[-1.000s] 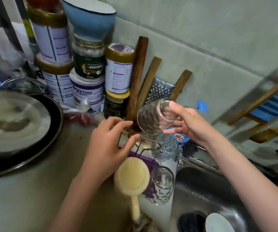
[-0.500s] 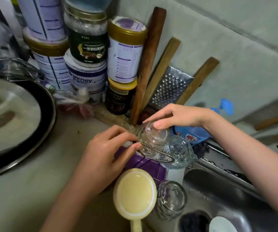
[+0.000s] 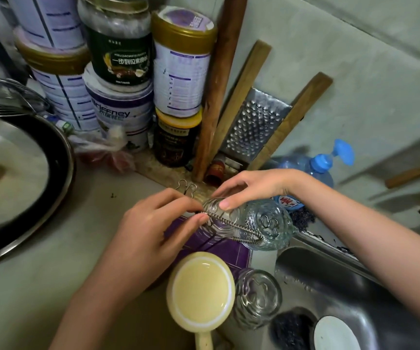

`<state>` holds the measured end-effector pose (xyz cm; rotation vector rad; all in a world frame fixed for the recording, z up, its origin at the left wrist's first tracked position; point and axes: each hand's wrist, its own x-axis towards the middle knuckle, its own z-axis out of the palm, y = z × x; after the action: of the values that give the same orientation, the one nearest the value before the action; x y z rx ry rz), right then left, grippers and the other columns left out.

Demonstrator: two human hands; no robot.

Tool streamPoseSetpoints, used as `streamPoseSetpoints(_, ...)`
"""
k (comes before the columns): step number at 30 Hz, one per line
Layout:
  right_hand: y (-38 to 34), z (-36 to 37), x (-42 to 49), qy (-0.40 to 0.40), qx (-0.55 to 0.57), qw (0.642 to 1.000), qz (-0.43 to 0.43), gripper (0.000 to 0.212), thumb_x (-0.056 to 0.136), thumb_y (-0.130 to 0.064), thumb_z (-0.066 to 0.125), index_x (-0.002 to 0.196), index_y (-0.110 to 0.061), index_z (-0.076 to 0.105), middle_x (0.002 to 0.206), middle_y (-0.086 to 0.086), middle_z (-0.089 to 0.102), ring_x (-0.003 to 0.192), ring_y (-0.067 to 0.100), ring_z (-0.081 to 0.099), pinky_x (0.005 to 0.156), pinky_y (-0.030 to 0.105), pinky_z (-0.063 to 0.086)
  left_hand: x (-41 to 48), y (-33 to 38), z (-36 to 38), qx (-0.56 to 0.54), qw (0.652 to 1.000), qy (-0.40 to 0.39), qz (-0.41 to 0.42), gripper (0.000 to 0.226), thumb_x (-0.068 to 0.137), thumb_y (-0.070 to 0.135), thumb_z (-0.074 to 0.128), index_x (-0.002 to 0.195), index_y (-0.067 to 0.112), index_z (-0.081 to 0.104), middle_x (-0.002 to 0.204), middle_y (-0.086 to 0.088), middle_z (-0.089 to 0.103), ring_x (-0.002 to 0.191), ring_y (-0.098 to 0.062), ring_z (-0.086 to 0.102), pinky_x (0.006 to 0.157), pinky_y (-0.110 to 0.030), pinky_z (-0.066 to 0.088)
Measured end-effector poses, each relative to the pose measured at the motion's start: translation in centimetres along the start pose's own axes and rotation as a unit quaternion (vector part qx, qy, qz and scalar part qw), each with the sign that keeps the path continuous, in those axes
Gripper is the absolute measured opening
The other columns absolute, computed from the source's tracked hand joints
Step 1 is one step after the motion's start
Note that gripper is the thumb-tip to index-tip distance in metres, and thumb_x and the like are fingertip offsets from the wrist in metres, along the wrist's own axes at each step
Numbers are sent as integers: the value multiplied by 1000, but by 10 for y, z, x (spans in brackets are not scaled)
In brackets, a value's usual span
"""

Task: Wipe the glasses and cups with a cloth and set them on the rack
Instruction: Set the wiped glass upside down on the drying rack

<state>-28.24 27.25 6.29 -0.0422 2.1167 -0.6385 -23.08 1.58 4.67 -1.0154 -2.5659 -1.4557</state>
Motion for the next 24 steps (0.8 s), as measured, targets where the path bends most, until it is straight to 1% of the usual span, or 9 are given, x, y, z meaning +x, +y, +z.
streamPoseSetpoints(2,0,2,0,-7,27,1000,3,56,83,-51,64,133,-27,55,125,-6,65,114,6,60,98,18,45,0,1,0,2,1000,-2,-1,31,93,47,48,96,25,69,91,17,60,83,-3,61,70,-30,51)
streamPoseSetpoints(4,0,4,0,-14,53,998,6,46,89,-41,59,132,-25,57,113,-13,68,105,1,63,87,14,48,-1,3,-1,4,1000,-4,-6,31,93,48,47,96,26,69,90,18,60,83,-2,61,70,-28,50)
streamPoseSetpoints(6,-3,6,-3,-8,73,997,8,40,93,-35,58,131,-23,58,102,-19,69,98,-4,64,82,13,48,-2,5,-2,9,1000,-2,-10,32,92,49,46,97,27,68,90,19,60,83,-3,61,69,-26,48)
streamPoseSetpoints(10,-8,8,-19,54,64,997,1,44,91,-40,58,132,-25,56,115,-13,65,109,8,64,97,22,46,-6,9,-3,19,1000,-2,-16,36,90,54,44,103,28,67,94,21,61,87,0,61,71,-26,50)
streamPoseSetpoints(12,-8,10,-28,123,102,987,-17,40,92,-37,60,128,-23,59,114,-6,68,105,9,66,99,29,49,-9,12,-4,27,999,-2,-18,38,90,58,45,107,30,66,98,22,61,90,2,60,73,-27,52)
streamPoseSetpoints(15,-14,18,-53,263,211,938,-76,26,94,-22,60,118,-16,62,114,11,70,103,21,69,102,44,47,-16,20,-7,33,999,-3,-16,38,92,57,49,115,31,62,106,24,57,96,4,56,81,-25,51)
streamPoseSetpoints(18,-24,36,-89,340,266,892,-134,21,97,-8,51,116,-5,61,111,15,70,99,27,69,97,42,51,-23,29,-10,42,999,10,-7,39,93,52,51,123,29,59,116,20,52,107,3,51,90,-12,39)
streamPoseSetpoints(21,-27,69,-127,398,293,851,-178,19,97,-1,49,109,-4,63,103,16,71,91,23,70,86,30,57,-37,44,-11,48,998,46,-8,45,91,49,49,125,22,60,120,11,54,113,-7,53,96,-26,44)
streamPoseSetpoints(24,-24,108,-157,440,315,820,-187,19,96,-1,48,102,-8,65,90,7,75,85,21,71,81,28,58,-57,60,-6,31,990,137,1,29,95,36,54,113,15,63,108,6,59,100,-14,60,85,-34,52)
